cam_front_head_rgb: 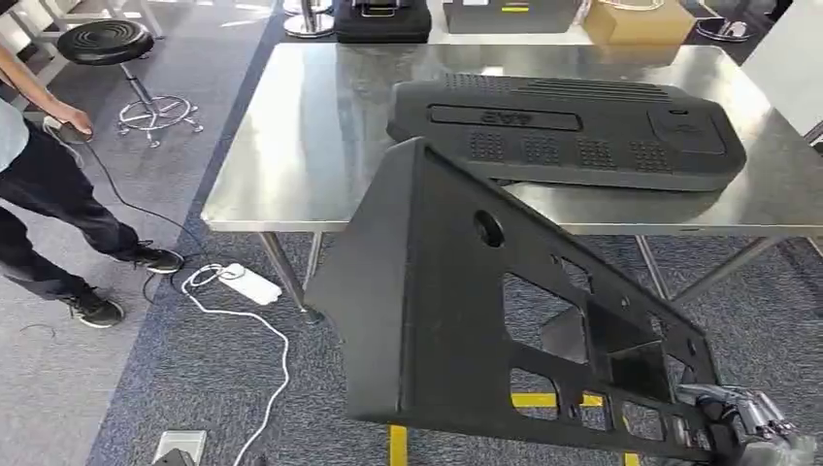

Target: Take the parts from the cabinet and place them on the table.

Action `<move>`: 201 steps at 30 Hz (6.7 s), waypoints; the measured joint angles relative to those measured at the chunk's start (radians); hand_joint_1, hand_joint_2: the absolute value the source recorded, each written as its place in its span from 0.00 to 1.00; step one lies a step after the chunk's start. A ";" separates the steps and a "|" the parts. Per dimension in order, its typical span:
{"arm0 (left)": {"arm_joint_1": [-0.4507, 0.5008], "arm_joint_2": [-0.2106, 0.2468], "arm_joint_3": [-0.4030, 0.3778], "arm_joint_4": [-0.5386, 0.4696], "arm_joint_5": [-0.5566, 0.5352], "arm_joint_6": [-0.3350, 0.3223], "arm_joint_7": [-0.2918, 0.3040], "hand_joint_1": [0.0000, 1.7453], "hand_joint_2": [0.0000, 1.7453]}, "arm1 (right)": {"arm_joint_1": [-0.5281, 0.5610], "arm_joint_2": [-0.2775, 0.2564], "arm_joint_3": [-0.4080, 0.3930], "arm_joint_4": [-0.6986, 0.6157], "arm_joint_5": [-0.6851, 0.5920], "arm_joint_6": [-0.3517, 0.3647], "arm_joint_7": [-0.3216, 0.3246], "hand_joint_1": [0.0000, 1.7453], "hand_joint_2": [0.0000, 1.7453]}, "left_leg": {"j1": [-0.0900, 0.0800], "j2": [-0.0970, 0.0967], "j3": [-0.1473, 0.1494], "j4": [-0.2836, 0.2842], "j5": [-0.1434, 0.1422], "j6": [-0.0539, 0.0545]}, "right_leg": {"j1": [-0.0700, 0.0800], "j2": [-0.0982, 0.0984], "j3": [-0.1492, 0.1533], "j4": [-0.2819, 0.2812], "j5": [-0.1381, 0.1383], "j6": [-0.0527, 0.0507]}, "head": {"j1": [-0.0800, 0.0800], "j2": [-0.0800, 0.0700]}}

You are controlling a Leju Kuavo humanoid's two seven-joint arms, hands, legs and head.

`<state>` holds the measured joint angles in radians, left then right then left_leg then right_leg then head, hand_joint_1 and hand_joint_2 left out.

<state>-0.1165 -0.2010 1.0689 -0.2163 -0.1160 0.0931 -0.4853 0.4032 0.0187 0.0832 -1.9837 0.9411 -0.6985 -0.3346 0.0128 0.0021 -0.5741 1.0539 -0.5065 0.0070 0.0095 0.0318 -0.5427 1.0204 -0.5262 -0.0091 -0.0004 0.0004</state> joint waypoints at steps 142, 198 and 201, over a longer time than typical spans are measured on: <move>-0.026 0.003 -0.038 0.000 -0.010 0.013 0.057 0.00 0.00 | -0.341 -0.202 -0.045 0.077 0.077 0.066 0.111 1.00 1.00 | -0.008 -0.001 -0.038 0.007 0.013 0.010 | -0.012 -0.019 0.047 -0.007 -0.046 0.021 | -0.006 0.000; -0.072 -0.018 -0.171 0.000 -0.010 -0.016 0.160 0.00 0.00 | -1.138 -0.204 0.243 1.138 0.559 0.374 0.595 1.00 1.00 | -0.007 -0.005 -0.039 0.006 0.015 0.011 | -0.011 -0.024 0.047 -0.006 -0.044 0.022 | -0.006 0.000; -0.071 -0.018 -0.177 0.000 -0.010 -0.016 0.160 0.00 0.00 | -1.110 -0.174 0.248 1.139 0.555 0.376 0.577 1.00 1.00 | -0.007 -0.005 -0.039 0.006 0.015 0.011 | -0.011 -0.025 0.046 -0.006 -0.045 0.022 | -0.006 0.000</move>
<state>-0.1877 -0.2186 0.8923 -0.2163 -0.1259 0.0771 -0.3250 -0.7068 -0.1556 0.3315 -0.8446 1.4965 -0.3227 0.2422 0.0059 -0.0034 -0.6135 1.0598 -0.4912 0.0178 -0.0013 0.0070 -0.4962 1.0146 -0.5708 0.0125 -0.0061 0.0004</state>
